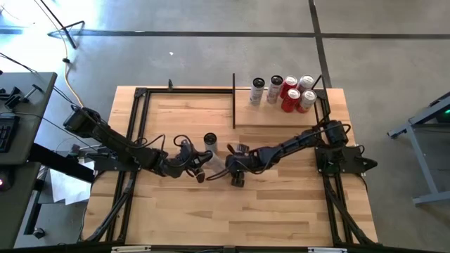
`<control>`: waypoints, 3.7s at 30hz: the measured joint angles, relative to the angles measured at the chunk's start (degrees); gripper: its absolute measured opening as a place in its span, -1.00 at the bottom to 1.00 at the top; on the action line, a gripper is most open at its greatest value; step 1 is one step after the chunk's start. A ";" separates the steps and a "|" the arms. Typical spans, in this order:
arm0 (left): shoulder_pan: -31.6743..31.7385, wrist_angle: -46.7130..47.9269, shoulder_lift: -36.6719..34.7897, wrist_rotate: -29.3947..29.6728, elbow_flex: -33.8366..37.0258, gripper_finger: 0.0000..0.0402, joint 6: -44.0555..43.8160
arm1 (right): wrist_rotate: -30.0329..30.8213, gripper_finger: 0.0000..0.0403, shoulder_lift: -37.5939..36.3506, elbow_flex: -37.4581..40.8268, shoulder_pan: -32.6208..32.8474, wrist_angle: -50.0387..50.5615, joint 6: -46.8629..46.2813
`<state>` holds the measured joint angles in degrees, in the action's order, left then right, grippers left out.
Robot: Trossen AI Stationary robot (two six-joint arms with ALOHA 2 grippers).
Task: Place canned beverage on shelf
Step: Put the peach vibe soda can on the shelf aligned with the other peach vibe soda can
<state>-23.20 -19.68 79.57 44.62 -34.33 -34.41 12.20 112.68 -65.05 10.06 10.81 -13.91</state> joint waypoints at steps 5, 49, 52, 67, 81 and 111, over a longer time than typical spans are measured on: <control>0.00 -0.48 0.02 -0.46 0.02 -1.00 0.15 | 2.95 -0.05 -0.02 -0.07 1.24 0.24 1.49; -15.56 24.16 7.82 -5.32 -4.73 -1.00 -36.30 | 3.96 -0.65 -2.43 0.24 1.18 -8.58 6.74; -15.99 24.07 11.28 -3.16 -4.81 -1.00 -44.21 | 3.89 -0.93 -1.39 0.30 0.65 -11.65 5.22; -7.15 9.36 22.68 -2.64 -4.72 -1.00 -44.63 | -1.78 -0.98 4.05 0.35 -1.42 -17.87 -3.08; -6.27 9.66 16.29 4.43 -4.68 -1.00 -35.02 | 3.98 -1.00 1.72 0.37 -1.70 -20.73 -0.14; -10.26 4.49 11.02 14.80 -5.05 -1.00 -22.35 | 13.62 -1.00 -0.27 0.51 2.21 -25.01 9.38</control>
<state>-33.46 -15.19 90.59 59.42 -39.38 -56.76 25.81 112.41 -64.55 12.27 -14.20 -4.54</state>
